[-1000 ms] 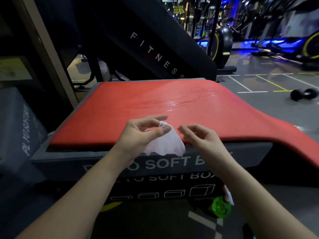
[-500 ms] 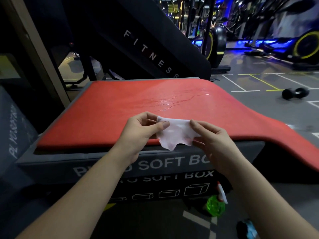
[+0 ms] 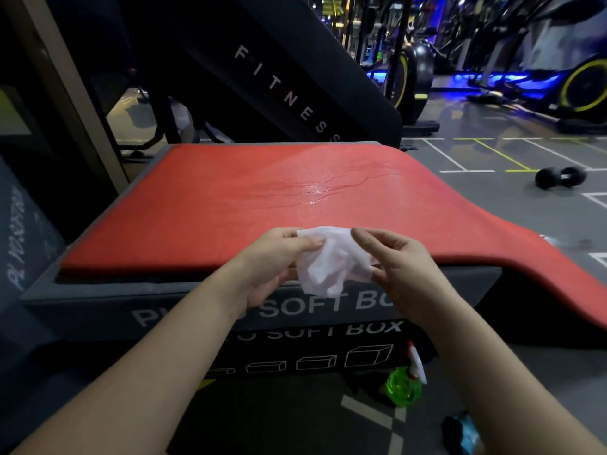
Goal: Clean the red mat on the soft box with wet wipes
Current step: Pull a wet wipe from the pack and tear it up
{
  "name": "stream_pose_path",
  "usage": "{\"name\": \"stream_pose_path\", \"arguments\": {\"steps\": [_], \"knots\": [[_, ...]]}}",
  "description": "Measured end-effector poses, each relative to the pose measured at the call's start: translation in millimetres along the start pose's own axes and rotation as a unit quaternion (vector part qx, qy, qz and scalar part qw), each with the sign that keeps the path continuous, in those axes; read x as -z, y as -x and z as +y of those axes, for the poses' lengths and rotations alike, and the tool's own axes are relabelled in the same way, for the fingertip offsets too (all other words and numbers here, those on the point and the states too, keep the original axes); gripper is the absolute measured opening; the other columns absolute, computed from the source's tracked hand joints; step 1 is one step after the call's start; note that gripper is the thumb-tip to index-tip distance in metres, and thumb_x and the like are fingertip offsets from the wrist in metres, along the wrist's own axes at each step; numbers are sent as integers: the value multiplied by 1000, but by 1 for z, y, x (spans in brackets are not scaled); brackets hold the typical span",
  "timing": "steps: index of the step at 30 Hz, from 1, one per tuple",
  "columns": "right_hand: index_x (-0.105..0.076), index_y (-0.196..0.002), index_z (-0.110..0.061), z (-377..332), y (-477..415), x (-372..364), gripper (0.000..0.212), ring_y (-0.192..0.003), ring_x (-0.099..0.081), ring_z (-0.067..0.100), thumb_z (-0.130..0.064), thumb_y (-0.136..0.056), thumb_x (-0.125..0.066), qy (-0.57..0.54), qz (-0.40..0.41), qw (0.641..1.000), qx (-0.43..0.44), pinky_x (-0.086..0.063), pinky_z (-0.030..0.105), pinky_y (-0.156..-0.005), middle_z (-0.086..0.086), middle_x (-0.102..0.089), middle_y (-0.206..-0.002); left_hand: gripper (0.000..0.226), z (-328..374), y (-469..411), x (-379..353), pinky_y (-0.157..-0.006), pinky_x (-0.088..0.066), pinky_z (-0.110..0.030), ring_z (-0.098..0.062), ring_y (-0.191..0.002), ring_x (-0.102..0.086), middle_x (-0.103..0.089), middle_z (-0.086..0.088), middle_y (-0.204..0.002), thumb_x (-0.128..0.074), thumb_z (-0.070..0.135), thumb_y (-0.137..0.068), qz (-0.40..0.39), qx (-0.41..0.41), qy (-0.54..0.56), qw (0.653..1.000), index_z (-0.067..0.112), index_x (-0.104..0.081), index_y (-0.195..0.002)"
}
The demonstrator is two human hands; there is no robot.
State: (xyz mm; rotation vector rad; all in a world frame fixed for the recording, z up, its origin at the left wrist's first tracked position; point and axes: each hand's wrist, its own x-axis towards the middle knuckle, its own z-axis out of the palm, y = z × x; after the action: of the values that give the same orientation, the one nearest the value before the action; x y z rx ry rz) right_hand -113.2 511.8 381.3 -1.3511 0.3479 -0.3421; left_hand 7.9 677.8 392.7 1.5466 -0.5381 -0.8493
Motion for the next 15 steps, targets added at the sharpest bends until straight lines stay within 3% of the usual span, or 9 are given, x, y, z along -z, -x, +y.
{"name": "stream_pose_path", "arguments": {"steps": [2,5,9,11,15], "knots": [[-68,-113,-3,2,1,0,38,-101,-70,30,-21,-81,-77,-2,-37,999,-32,-53,38,-93,15,-73,-108,26,1,0,4,-71,-60,-35,-21,-87,-71,-74,-13,-106,-61,21,-101,16,14,17,1000,4,-68,-118],[-67,-108,3,3,1,1,30,-87,-71,24,-8,-81,-75,-22,-29,998,-53,-58,24,-71,16,-72,-103,27,-1,6,8,-67,-61,-37,-27,-90,-72,-74,-18,-112,-59,20,-103,-9,31,25,999,2,-66,-121],[-63,-100,-2,4,4,3,17,-66,-67,21,-14,-89,-69,67,-44,994,-80,-56,30,-55,9,-69,-81,35,-7,13,12,-72,-62,-45,-39,-95,-68,-69,-30,-114,-66,13,-97,-48,36,36,998,-6,-57,-126],[-63,-101,-4,5,5,1,17,-62,-62,20,-15,-90,-69,85,-30,994,-55,-53,30,-55,11,-65,-78,38,-7,15,15,-70,-63,-41,-39,-96,-69,-69,-29,-113,-71,7,-92,-55,31,39,997,-5,-56,-124],[-70,-102,-11,-3,5,3,14,-76,-61,25,-6,-89,-68,19,-53,997,43,-54,31,-69,16,-68,-91,28,-4,16,23,-64,-62,-34,-29,-83,-71,-72,-18,-103,-72,4,-86,-35,-26,86,995,10,-64,-112]]}}
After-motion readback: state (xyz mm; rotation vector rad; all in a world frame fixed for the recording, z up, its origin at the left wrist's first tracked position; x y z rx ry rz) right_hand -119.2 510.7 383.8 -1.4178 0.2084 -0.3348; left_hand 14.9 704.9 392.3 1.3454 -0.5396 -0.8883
